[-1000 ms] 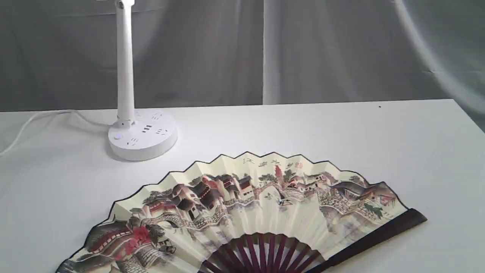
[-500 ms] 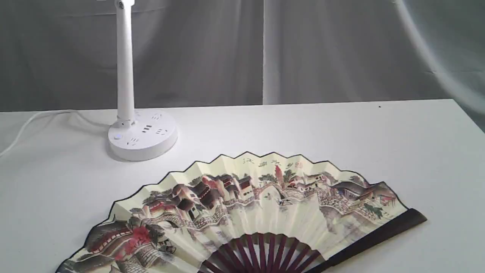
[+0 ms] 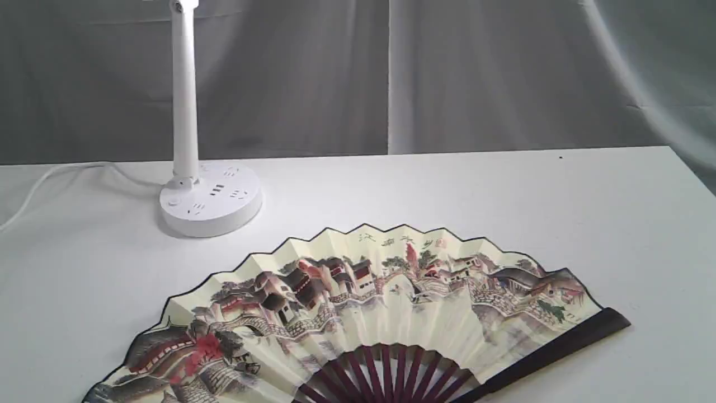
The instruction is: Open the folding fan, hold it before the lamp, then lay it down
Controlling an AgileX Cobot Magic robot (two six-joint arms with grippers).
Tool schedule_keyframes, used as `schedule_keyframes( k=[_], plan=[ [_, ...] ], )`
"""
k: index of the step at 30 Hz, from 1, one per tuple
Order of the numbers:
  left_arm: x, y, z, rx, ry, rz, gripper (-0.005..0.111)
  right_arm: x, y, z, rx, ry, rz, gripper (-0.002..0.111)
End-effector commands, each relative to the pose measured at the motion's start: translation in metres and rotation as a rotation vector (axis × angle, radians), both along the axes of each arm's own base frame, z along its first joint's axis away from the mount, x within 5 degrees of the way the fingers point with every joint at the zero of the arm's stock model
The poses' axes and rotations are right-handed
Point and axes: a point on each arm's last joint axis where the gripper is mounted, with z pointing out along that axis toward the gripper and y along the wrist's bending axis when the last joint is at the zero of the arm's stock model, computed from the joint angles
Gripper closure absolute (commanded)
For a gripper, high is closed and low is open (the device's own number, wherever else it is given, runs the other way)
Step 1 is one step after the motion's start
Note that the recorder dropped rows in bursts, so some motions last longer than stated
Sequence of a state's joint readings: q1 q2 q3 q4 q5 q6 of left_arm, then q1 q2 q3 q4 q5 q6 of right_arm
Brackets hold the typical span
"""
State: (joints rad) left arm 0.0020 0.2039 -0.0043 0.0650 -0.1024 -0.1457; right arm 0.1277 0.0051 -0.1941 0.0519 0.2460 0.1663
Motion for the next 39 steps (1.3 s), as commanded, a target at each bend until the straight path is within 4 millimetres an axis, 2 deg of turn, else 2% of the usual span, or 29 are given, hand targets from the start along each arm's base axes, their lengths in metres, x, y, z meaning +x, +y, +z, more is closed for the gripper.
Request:
schedule_keyframes(
  k=[1, 6, 12, 20, 39],
  plan=[
    [-0.001, 0.0, -0.001, -0.004, 0.0, -0.002, 0.107, -0.001, 0.0, 0.001, 0.007, -0.012, 0.003, 0.108],
    [-0.002, 0.0, -0.002, 0.004, 0.01, 0.001, 0.107, -0.001, 0.0, 0.001, 0.005, -0.013, 0.003, 0.108],
    [-0.017, 0.001, -0.005, 0.057, -0.018, 0.011, 0.107, -0.001, 0.0, 0.001, 0.005, -0.013, 0.003, 0.108],
    [-0.018, 0.002, -0.01, 0.061, 0.041, 0.027, 0.107, -0.001, 0.0, 0.0, 0.006, -0.001, 0.004, 0.108],
    [-0.018, 0.004, -0.01, 0.06, 0.042, 0.06, 0.107, -0.001, 0.0, 0.0, 0.001, -0.002, 0.004, 0.108]
  ],
)
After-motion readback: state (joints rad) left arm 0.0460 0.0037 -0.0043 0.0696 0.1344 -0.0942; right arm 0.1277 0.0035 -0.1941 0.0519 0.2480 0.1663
